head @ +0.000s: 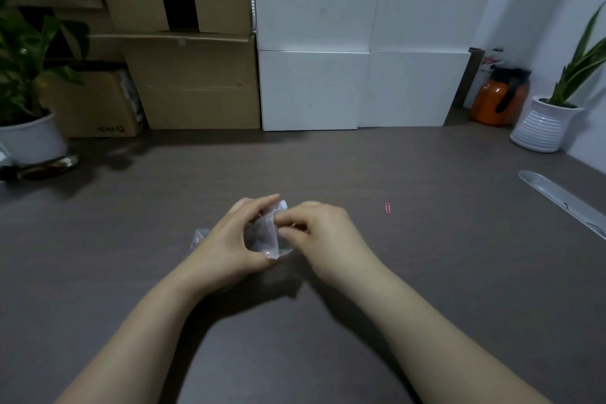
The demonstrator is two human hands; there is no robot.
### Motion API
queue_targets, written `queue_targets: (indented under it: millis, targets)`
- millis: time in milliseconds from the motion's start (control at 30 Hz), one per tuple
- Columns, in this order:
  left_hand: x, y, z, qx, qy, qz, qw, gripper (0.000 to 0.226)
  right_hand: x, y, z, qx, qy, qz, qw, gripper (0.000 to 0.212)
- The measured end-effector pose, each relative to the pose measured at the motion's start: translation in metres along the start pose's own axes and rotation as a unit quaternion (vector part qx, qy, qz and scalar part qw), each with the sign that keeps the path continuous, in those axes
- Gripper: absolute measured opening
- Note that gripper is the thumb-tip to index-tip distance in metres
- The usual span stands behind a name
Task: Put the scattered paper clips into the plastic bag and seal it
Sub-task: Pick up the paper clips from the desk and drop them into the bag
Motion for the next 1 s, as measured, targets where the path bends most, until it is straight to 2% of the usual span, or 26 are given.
queue_targets:
  millis: [67, 167, 300, 367, 467, 600, 700, 833, 1000]
  targets:
    - [0.003, 0.005, 0.0, -0.025, 0.002, 0.002, 1.0, 0.075, -0.03, 0.022, 0.006, -0.068, -0.063, -0.001, 0.996, 0.018]
    - [0.007, 0.01, -0.001, -0.047, 0.01, -0.007, 0.999, 0.073, -0.097, 0.049, 0.005, -0.12, -0.185, -0.101, 0.97, 0.024]
    - [0.009, 0.015, -0.001, -0.067, 0.01, 0.009, 0.998, 0.072, -0.168, 0.058, -0.009, -0.076, -0.307, -0.246, 0.916, 0.03]
    - [0.01, 0.018, 0.0, -0.076, 0.009, 0.011, 0.997, 0.072, -0.178, 0.053, -0.011, -0.056, -0.328, -0.267, 0.904, 0.028]
    - [0.01, 0.021, 0.0, -0.084, 0.006, 0.011, 0.996, 0.072, -0.165, 0.04, -0.001, -0.046, -0.303, -0.258, 0.916, 0.031]
    - [0.013, 0.025, 0.0, -0.09, 0.008, -0.001, 0.996, 0.071, -0.133, 0.011, 0.016, -0.016, -0.245, -0.229, 0.942, 0.025]
    - [0.015, 0.029, 0.001, -0.098, 0.005, -0.003, 0.995, 0.07, -0.107, -0.014, 0.027, 0.026, -0.159, -0.218, 0.963, 0.036]
    - [0.018, 0.029, 0.001, -0.099, 0.009, -0.018, 0.995, 0.069, -0.071, -0.038, 0.037, 0.084, -0.032, -0.186, 0.978, 0.04]
    - [0.018, 0.029, 0.002, -0.101, 0.008, -0.022, 0.995, 0.071, -0.044, -0.048, 0.027, 0.138, 0.08, -0.163, 0.974, 0.046]
Point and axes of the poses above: each hand's wrist, its own z-axis towards the middle knuckle, its own y-axis out of the back of the hand, x = y × z, the point moved 8 cm from there along z, towards the middle knuckle, and after that the axes turned 8 degrees about -z, right-handed, at the moved point
